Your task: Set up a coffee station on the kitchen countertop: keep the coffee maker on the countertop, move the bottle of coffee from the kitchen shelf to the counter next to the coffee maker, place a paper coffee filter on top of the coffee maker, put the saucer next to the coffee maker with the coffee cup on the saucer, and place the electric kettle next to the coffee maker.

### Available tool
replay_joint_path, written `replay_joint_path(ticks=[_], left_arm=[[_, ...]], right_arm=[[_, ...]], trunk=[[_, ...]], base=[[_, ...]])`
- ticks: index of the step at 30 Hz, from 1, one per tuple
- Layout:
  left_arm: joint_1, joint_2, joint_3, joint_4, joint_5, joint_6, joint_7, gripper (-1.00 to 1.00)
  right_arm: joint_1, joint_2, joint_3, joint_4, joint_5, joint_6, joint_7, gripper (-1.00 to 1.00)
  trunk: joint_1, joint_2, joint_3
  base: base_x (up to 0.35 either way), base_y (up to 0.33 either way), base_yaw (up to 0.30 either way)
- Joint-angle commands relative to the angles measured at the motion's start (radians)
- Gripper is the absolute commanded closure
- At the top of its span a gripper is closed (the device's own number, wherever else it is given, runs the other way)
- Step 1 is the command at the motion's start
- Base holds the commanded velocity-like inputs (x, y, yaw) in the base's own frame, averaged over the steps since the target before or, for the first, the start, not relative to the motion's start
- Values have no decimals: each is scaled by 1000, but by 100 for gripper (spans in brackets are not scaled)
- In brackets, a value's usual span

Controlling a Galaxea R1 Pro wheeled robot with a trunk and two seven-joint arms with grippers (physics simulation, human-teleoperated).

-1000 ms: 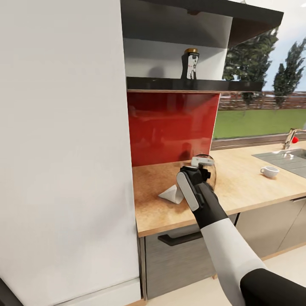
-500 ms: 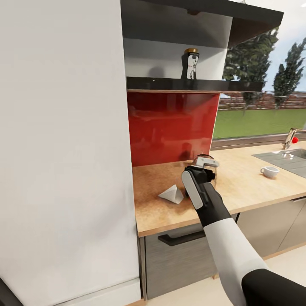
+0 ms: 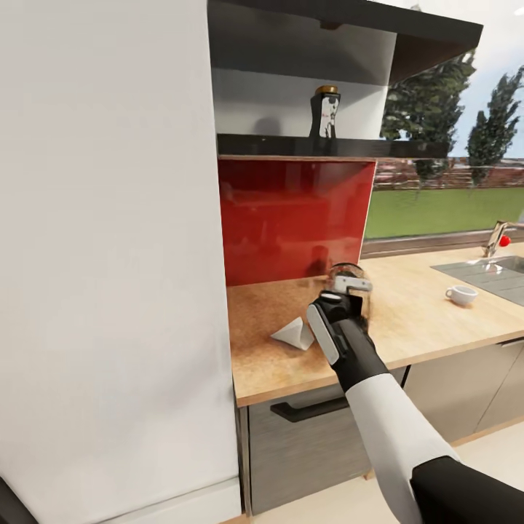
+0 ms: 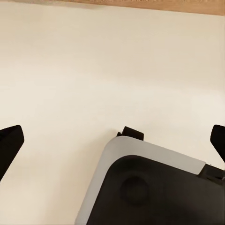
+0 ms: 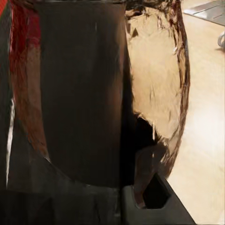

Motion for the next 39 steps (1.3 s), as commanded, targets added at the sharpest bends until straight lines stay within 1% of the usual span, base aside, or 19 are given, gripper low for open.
replay_joint_path(ticks=[1, 8, 12, 13, 14, 17, 21, 22, 23, 31, 34, 35, 39], left_arm=[[0, 0, -7, -2, 3, -1, 6, -100], [0, 2, -7, -2, 3, -1, 6, -100], [0, 2, -7, -2, 3, -1, 6, -100], [0, 2, -7, -2, 4, -1, 6, -100], [0, 2, -7, -2, 4, -1, 6, -100], [0, 2, -7, -2, 3, -1, 6, -100], [0, 2, -7, -2, 3, -1, 6, -100], [0, 2, -7, -2, 3, -1, 6, -100], [0, 2, -7, -2, 3, 0, 6, -100], [0, 2, -8, -2, 3, 0, 6, -100], [0, 2, -8, -2, 3, 1, 6, -100], [0, 2, -9, -2, 3, 1, 6, -100], [0, 2, -10, -2, 2, 0, 6, -100]], right_arm=[[-1, -1, 2, 0, -3, 0, -1, 100], [-1, -6, 1, 0, 4, -3, 9, 100], [-1, -26, -2, -5, 4, -4, 10, 100], [-1, -37, -4, -11, 4, -5, 21, 100], [-1, -42, -5, -12, 4, -5, 26, 100], [-1, -51, -7, -24, 4, -5, 32, 100], [-2, -57, -7, -38, 4, -5, 33, 100], [-3, -62, -7, -47, 4, -4, 33, 100], [-4, -73, -7, -84, 2, 4, 33, 100], [-5, -87, -8, -119, 1, 18, 32, 100], [-5, -108, -13, -136, 1, 38, 30, 100], [-5, -123, -25, -143, 2, 55, 30, 100], [-6, -169, -35, -149, 2, 84, 30, 100]], trunk=[[0, -1, 1], [0, -1, 12], [0, -1, 19], [0, -1, 20], [0, -1, 22], [0, -1, 27], [0, -1, 33], [0, -1, 35], [0, -1, 37], [0, -1, 50], [0, -1, 55], [0, -1, 57], [0, -1, 63]], base=[[0, 0, 0], [0, 0, 0], [0, 0, 0], [0, 0, 0], [0, 0, 0], [0, 0, 0], [0, 0, 0], [0, 0, 0], [0, 0, 0], [0, 0, 0], [0, 0, 0], [0, 0, 0], [0, 0, 0]])
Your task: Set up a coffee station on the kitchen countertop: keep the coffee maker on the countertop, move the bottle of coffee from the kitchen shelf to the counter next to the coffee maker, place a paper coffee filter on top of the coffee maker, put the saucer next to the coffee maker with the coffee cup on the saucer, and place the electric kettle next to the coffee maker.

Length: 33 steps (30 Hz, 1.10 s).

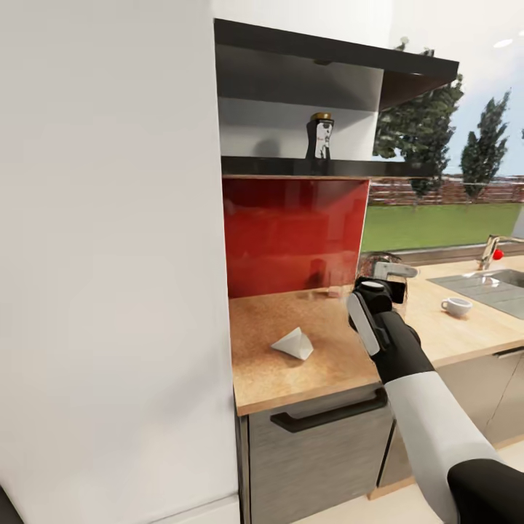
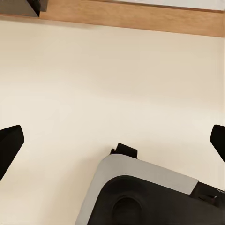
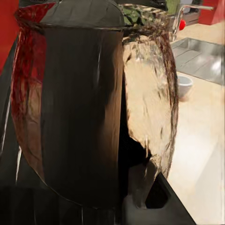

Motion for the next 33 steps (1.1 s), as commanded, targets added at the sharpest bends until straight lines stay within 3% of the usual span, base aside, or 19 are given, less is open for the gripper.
replay_joint_path(ticks=[1, 5, 8, 9, 10, 12, 15, 18, 21, 23, 27, 33], left_arm=[[0, 0, -7, -2, 2, -1, 6, -100], [0, 0, -8, -2, 1, -2, 6, -100], [0, 0, -8, -2, 1, -1, 6, -100], [0, 0, -8, -2, 1, -1, 6, -100], [0, 0, -8, -2, 1, -1, 6, -100], [0, 0, -8, -2, 1, -1, 6, -100], [0, -1, -8, -2, 2, -1, 6, -100], [0, -2, -8, -2, 2, -1, 6, -100], [0, -3, -8, -2, 2, -3, 6, -100], [0, -3, -8, -2, 2, -3, 6, -100], [0, -3, -7, -2, 2, -3, 6, -100], [0, -3, -8, -2, 2, -3, 6, -100]], right_arm=[[-1, -13, 2, -4, -7, 9, -7, 100], [-1, -65, 2, -13, -6, 28, -4, 100], [-1, -127, -1, -15, -5, 44, -3, 100], [-1, -136, -1, -15, -6, 45, -3, 100], [-1, -191, -6, -15, -8, 48, -2, 100], [0, -238, -10, -13, -9, 50, 18, 100], [0, -283, -13, -14, -9, 57, 40, 100], [0, -356, -15, -9, -13, 60, 82, 100], [0, -420, -51, -3, -15, 60, 126, 100], [0, -449, -78, 4, -15, 59, 162, 100], [0, -481, -98, 56, -15, 48, 204, 100], [0, -515, -154, 190, -14, -15, 299, 100]], trunk=[[0, -1, 1], [0, -1, 7], [0, -1, 12], [0, -1, 14], [0, -1, 15], [0, -1, 19], [0, -1, 24], [0, -1, 29], [0, -1, 34], [0, -1, 37], [0, -1, 43], [0, -1, 51]], base=[[0, 0, 0], [0, 0, 0], [0, 0, 0], [0, 0, 0], [0, 0, 0], [0, 0, 0], [0, 0, 0], [0, 0, 0], [0, 0, 0], [0, 0, 0], [0, 0, 0], [0, 0, 0]])
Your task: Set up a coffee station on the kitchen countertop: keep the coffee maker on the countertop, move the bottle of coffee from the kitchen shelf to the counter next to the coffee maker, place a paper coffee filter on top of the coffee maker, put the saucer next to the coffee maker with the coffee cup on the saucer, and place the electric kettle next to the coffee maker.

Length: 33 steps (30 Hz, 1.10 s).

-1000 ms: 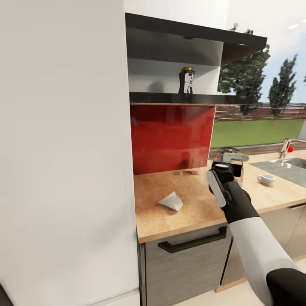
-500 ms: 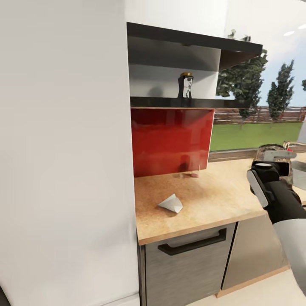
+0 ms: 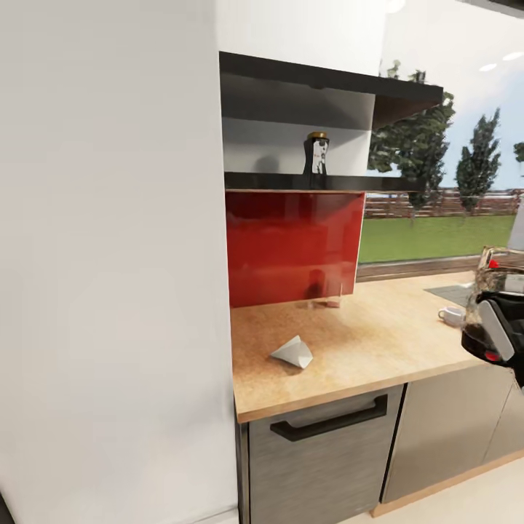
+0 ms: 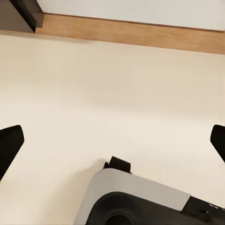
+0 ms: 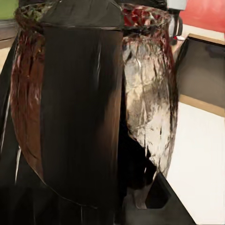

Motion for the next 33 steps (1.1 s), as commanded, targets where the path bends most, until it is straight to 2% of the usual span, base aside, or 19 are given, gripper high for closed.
replay_joint_path(ticks=[1, 4, 5, 6, 10, 11, 16, 17, 19, 23, 28, 30, 33], left_arm=[[0, 0, -7, -2, 3, -1, 6, -100], [0, 0, -7, -2, 3, -1, 6, -100], [0, -1, -7, -2, 3, -1, 6, -100], [0, -1, -8, -2, 2, -1, 6, -100], [0, -1, -9, -2, 0, -1, 6, -100], [0, -2, -10, -2, 0, -1, 6, -100], [0, -3, -10, -2, -1, -2, 6, -100], [0, -6, -13, -1, -2, -1, 6, -100], [0, -6, -13, 1, -2, 1, 6, -100], [0, -6, -15, 10, -3, 2, 6, -100], [0, -6, -15, 13, -3, 2, 6, -100], [0, -6, -15, 13, -3, 2, 6, -100], [0, -7, -15, 14, -3, 1, 6, -100]], right_arm=[[-1, -7, -5, 27, -5, -9, 6, 100], [-1, -21, -13, 81, -4, -18, 33, 100], [-1, -40, -17, 121, -4, -23, 53, 100], [-2, -70, -19, 162, -5, -34, 68, 100], [-2, -99, -19, 195, -7, -41, 74, 100], [-3, -112, -18, 230, -6, -66, 90, 100], [-2, -133, -18, 341, -3, -106, 139, 100], [-2, -150, -9, 526, 2, -197, 201, 100], [-2, -151, -6, 567, 5, -225, 206, 100], [-3, -162, -5, 659, 63, -295, 213, 100], [-3, -200, -6, 733, 84, -336, 251, 100], [-3, -208, -5, 800, 88, -377, 279, 100], [-3, -212, -2, 926, 123, -457, 327, 100]], trunk=[[0, -1, -1], [0, -1, 0], [0, -1, 0], [0, -1, 0], [0, -1, 0], [0, -1, 0], [0, -1, 0], [0, -1, 0], [0, -1, 0], [0, -1, 0], [0, -1, 0], [0, -1, 0], [0, -1, 0]], base=[[0, 0, 0], [0, 0, 0], [0, 0, 0], [0, 0, 0], [0, 0, 0], [0, 0, 0], [0, 0, 0], [-57, -29, 0], [-70, -54, 0], [-76, -92, 0], [-36, -105, 0], [-7, -104, 0], [-2, -69, 0]])
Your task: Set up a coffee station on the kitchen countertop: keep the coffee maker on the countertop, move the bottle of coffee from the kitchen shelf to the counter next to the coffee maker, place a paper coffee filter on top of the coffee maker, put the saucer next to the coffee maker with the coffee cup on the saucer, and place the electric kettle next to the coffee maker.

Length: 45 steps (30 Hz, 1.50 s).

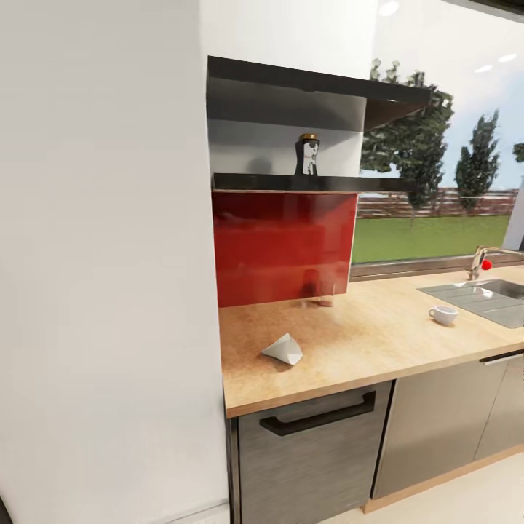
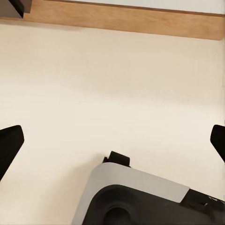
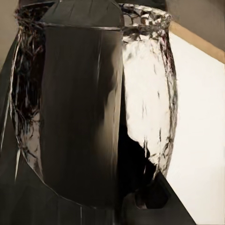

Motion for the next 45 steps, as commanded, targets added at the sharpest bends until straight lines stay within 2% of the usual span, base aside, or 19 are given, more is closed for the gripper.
replay_joint_path(ticks=[1, 5, 8, 9, 11, 12, 15, 16, 18, 21, 23, 24, 27, 31, 34, 35, 36, 41, 45], left_arm=[[0, 0, -8, -2, 3, -1, 6, -100], [0, 0, -8, -2, 3, -2, 6, -100], [0, 0, -8, -2, 3, -3, 6, -100], [0, 0, -8, -2, 2, -2, 6, -100], [0, -1, -8, -2, 2, -1, 6, -100], [0, -5, -8, -2, 2, 0, 5, -100], [0, -6, -5, -3, 4, 1, 5, -100], [0, -6, 2, -3, 9, 2, 4, -100], [0, -6, 4, -4, 10, 3, 4, -100], [0, -7, 4, -6, 9, 3, 4, -100], [0, -8, 5, -8, 10, 3, 5, -100], [0, -8, 6, -8, 11, 3, 5, -100], [0, -10, 4, -7, 10, 1, -28, -100], [0, -11, -2, -5, 3, -1, -98, -100], [0, -12, -2, -4, 2, -1, -111, -100], [0, -15, -3, -3, 1, -2, -114, -100], [0, -22, -5, -2, 1, -2, -115, -100], [0, -40, -18, 16, -4, -6, -115, -100], [0, -58, -21, 43, -19, -57, -110, -100]], right_arm=[[-1, 0, 8, 17, 13, -17, 11, 100], [21, 8, 9, 48, 35, -56, 45, 100], [95, 21, 9, 55, 41, -80, 86, 100], [136, 46, 9, 56, 42, -87, 103, 100], [183, 80, 9, 56, 43, -92, 112, 100], [258, 130, 9, 56, 43, -126, 118, 100], [325, 184, 9, 56, 44, -154, 120, 100], [365, 218, 9, 56, 45, -187, 120, 100], [388, 244, 9, 56, 46, -209, 120, 100], [434, 302, 9, 56, 48, -229, 120, 100], [466, 340, 9, 56, 65, -240, 117, 100], [486, 360, 9, 56, 88, -255, 113, 100], [510, 389, 9, 56, 129, -271, 108, 100], [543, 408, 9, 56, 145, -281, 107, 100], [559, 421, 9, 56, 159, -304, 107, 100], [563, 438, 9, 56, 200, -343, 108, 100], [564, 450, 9, 56, 212, -354, 107, 100], [565, 469, 8, 55, 210, -368, 106, 100], [564, 465, 5, 54, 173, -368, 106, 100]], trunk=[[0, -1, -1], [0, -1, -1], [0, -1, -1], [0, -1, -1], [0, -1, -1], [0, -1, -1], [0, -1, -1], [0, -1, -1], [0, -1, -1], [0, -1, -1], [0, -1, -1], [0, -1, -1], [0, -1, -1], [0, -1, -1], [0, -1, -1], [0, -1, -1], [0, -1, -1], [0, -1, -1], [0, -1, -1]], base=[[-1, -28, 0], [0, -9, 0], [0, -2, 0], [0, 0, 0], [0, 0, 0], [0, 0, 0], [0, 0, 0], [0, 0, 0], [0, 0, 0], [0, 0, 0], [0, 0, 0], [0, 0, 0], [0, 0, 0], [0, 0, 0], [0, 0, 0], [5, -167, 0], [40, -230, 0], [68, -272, 0], [73, -320, 0]])
